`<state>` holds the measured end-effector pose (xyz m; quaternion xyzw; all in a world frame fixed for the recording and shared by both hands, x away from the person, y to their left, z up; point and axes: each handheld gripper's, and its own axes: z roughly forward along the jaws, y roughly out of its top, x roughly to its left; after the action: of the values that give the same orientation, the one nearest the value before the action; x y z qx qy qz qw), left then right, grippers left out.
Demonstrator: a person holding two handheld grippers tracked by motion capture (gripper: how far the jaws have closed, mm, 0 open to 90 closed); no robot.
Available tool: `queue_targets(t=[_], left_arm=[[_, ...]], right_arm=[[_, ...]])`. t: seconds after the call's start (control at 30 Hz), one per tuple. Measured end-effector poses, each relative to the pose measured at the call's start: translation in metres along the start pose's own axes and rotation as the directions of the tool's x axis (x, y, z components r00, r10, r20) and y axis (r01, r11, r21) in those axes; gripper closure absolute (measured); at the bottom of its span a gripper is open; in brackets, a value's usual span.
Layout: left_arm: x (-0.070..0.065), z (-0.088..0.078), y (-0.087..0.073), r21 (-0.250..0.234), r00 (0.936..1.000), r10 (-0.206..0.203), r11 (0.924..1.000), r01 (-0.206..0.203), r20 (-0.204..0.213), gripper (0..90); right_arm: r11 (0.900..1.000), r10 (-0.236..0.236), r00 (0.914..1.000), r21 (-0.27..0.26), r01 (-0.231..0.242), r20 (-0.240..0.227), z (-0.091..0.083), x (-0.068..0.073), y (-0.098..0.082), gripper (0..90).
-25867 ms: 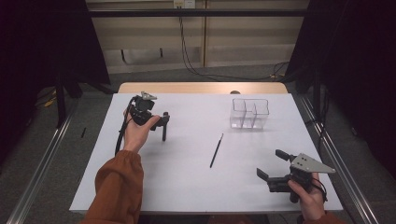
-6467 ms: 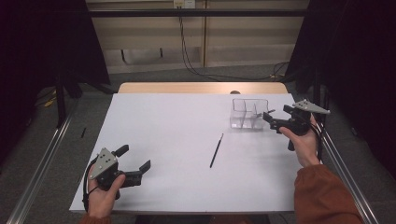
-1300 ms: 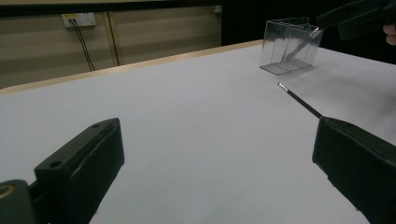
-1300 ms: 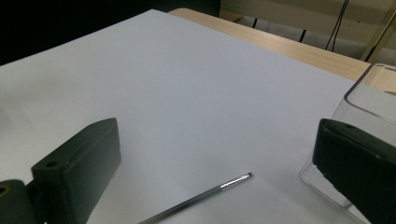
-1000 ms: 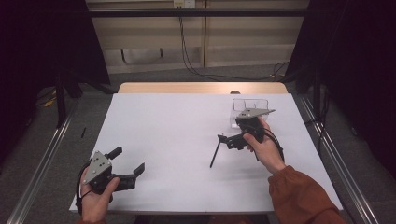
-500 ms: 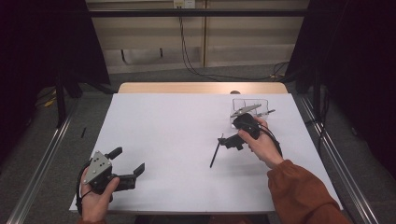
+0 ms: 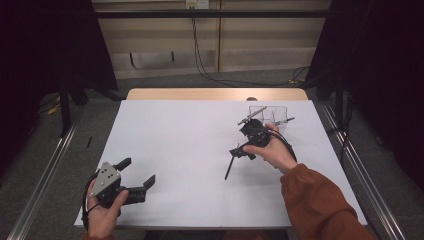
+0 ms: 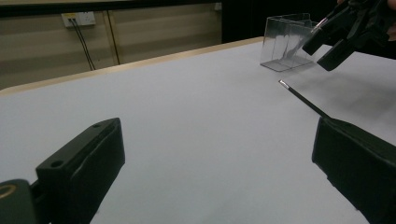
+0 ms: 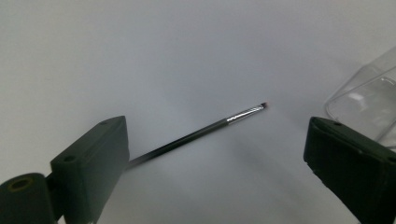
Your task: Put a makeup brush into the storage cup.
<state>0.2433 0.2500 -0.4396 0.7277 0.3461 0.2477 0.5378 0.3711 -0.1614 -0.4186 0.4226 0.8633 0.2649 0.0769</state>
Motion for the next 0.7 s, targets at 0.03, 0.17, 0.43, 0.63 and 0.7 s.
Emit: queue_targets(t=[0.03,0.17,0.43,0.63,0.7], left_arm=[[0.0,0.0,0.0,0.001,1.0,0.0,1.0,0.0,0.0,2.6],[0.0,0.0,0.0,0.002,1.0,0.0,1.0,0.0,0.0,2.6],[-0.001,0.001,0.0,0.005,1.0,0.0,1.0,0.0,0.002,2.6],[0.0,0.001,-0.001,0.008,1.0,0.0,1.0,0.0,0.0,2.6],[0.0,0.001,0.0,0.008,1.0,0.001,1.0,-0.001,-0.001,2.5]], right_arm=[[1.0,0.001,1.0,0.01,-0.001,0.002,0.0,-0.001,0.001,6.2],[0.999,0.025,0.9997,0.048,-0.024,-0.004,0.002,-0.002,0.006,6.4],[0.989,0.074,0.9971,0.133,-0.07,-0.019,0.01,-0.003,0.013,7.1],[0.979,0.051,0.9987,0.199,-0.05,-0.004,0.016,-0.003,0.019,7.6],[0.974,0.046,0.999,0.22,-0.044,-0.003,0.018,-0.003,0.02,7.7]])
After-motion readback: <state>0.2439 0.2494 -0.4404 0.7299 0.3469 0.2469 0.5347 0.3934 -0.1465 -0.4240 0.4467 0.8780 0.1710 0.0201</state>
